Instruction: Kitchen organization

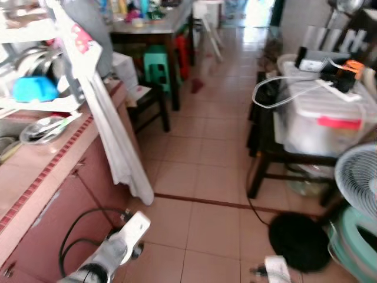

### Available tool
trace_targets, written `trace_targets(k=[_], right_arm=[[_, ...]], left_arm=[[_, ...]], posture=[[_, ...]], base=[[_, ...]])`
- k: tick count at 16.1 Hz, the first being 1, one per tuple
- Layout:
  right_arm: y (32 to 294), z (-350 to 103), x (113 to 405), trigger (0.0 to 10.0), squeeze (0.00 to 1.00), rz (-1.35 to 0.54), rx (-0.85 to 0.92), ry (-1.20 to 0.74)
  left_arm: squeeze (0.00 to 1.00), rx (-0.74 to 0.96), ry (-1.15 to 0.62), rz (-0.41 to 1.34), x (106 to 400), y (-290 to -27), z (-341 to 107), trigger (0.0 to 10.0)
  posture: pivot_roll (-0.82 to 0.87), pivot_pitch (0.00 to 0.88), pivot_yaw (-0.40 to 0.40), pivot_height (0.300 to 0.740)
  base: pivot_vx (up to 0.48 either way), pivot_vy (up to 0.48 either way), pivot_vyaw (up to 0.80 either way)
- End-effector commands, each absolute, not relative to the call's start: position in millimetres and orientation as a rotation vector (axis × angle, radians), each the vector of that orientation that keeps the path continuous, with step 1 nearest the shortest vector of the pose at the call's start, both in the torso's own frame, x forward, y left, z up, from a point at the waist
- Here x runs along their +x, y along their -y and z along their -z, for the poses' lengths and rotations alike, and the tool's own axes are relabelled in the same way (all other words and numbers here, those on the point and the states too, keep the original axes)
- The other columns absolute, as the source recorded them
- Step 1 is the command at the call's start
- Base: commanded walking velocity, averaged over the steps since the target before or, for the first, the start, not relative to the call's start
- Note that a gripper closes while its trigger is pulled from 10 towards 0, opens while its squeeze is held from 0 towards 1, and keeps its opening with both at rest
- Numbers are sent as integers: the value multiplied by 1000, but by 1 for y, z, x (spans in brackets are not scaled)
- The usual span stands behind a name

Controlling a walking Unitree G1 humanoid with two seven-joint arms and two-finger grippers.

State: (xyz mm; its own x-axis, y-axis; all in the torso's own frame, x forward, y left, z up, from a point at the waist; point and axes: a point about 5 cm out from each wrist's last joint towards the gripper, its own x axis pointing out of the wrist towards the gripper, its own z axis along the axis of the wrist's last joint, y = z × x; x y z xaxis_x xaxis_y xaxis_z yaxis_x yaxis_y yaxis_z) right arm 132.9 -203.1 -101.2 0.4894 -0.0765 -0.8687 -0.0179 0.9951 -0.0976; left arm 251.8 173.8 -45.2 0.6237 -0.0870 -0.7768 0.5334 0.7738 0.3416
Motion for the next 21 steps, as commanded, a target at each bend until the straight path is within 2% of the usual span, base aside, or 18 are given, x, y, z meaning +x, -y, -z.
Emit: trace_targets(k=[1,6,21], right_arm=[[207,96,145,10000,0,47,-108,-1019],[207,96,146,10000,0,47,-107,-1018],[206,96,145,10000,0,50,-106,-1020]], left_arm=[[0,604,-865,383,244,-177,51,10000],[0,601,-863,386,244,-177,51,10000],[0,601,-870,376,244,-178,51,10000]], posture=[[17,0,81,740],[18,0,83,740],[14,0,81,740]], base=[[292,0,0],[279,0,0],[405,0,0]])
